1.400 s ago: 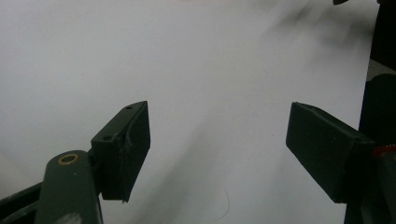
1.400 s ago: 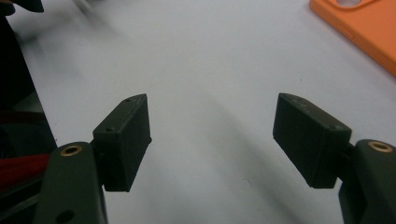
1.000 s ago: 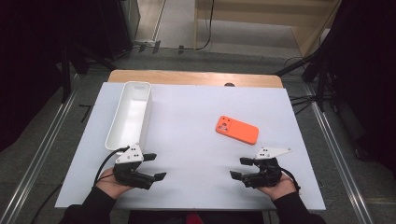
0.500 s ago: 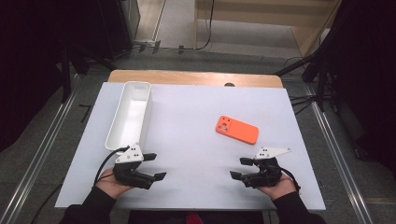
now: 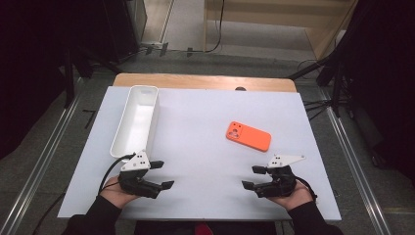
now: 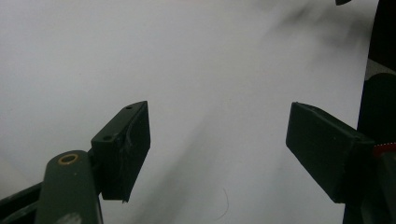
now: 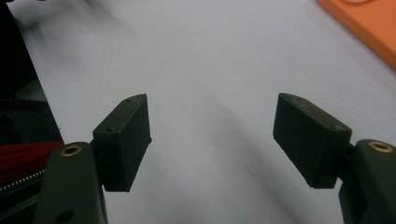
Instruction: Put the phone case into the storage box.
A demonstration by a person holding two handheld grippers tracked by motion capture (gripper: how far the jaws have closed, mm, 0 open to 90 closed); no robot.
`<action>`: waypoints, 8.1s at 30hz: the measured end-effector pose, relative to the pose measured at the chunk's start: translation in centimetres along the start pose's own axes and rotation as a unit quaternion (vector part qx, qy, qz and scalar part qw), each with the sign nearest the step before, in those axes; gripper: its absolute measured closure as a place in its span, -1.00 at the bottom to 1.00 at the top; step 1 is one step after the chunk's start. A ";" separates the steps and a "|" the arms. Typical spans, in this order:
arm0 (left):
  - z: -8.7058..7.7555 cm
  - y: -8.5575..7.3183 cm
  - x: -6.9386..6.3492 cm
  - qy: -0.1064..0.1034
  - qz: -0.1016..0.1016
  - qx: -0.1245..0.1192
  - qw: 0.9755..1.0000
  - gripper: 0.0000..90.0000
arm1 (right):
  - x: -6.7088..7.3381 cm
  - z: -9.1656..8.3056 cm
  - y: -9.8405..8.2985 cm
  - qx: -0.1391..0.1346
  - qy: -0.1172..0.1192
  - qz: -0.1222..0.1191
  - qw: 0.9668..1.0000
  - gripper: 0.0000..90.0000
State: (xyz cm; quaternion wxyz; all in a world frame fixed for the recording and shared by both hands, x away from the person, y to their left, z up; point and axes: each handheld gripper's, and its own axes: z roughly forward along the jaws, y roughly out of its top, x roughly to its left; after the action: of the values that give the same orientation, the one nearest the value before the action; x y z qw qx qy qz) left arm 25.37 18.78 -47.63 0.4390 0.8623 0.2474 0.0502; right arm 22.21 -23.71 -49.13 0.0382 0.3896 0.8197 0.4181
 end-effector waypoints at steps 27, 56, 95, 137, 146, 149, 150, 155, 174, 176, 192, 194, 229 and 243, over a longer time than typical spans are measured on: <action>0.1 0.0 -0.2 -0.001 0.001 0.001 1.000 -0.51 | -0.4 -1.3 2.7 0.017 -0.008 -0.006 1.000 -0.42; 0.2 0.0 -0.1 -0.002 0.001 0.002 1.000 -0.51 | -3.1 -2.0 6.4 0.006 -0.040 0.000 0.999 -0.42; 0.2 0.0 -0.2 -0.004 0.002 0.004 1.000 -0.51 | -8.2 -0.6 9.0 -0.014 -0.083 0.046 0.995 -0.41; 0.2 -0.1 -0.1 -0.004 0.000 0.002 1.000 -0.51 | -14.4 2.7 8.8 -0.013 -0.153 0.143 0.978 0.72; 0.2 -0.1 -0.1 -0.004 0.000 0.003 1.000 -0.51 | -15.2 3.0 8.4 -0.006 -0.158 0.151 0.976 0.96; 0.2 -0.1 -0.1 -0.004 0.001 0.003 1.000 -0.51 | -15.3 3.6 8.3 0.005 -0.164 0.146 0.976 0.96; 0.1 -0.1 -0.1 -0.004 0.001 0.003 1.000 -0.51 | -15.3 3.7 8.2 0.007 -0.166 0.147 0.975 0.96; 0.1 -0.1 -0.1 -0.004 0.000 0.000 1.000 -0.51 | -15.6 4.1 7.9 0.013 -0.169 0.146 0.975 0.96; 0.1 -0.1 -0.1 -0.003 0.002 0.002 1.000 -0.51 | -15.8 4.6 7.4 0.025 -0.161 0.156 0.974 0.96; 0.1 -0.1 -0.1 -0.003 0.002 0.002 1.000 -0.51 | -15.6 4.7 7.4 0.026 -0.158 0.156 0.975 0.96; 0.0 -0.1 -0.1 -0.003 0.003 0.002 1.000 -0.51 | -13.6 5.5 7.6 0.035 -0.142 0.140 0.979 0.96; 0.0 -0.1 -0.1 -0.003 0.002 0.002 1.000 -0.51 | -13.4 5.7 7.6 0.037 -0.140 0.135 0.980 0.96; -0.1 -0.1 -0.1 -0.003 0.001 -0.002 1.000 -0.51 | -8.6 6.9 7.9 0.030 -0.111 0.104 0.988 0.82; 0.0 -0.1 -0.1 -0.003 0.001 -0.002 1.000 -0.51 | -6.5 3.9 8.2 -0.011 -0.069 0.071 0.995 0.10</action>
State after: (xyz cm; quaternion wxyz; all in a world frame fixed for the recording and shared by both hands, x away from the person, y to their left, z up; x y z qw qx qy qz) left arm 25.23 18.80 -47.66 0.4412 0.8618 0.2455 0.0485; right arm 33.21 -22.74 -47.51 0.0696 0.4741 0.7808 0.4009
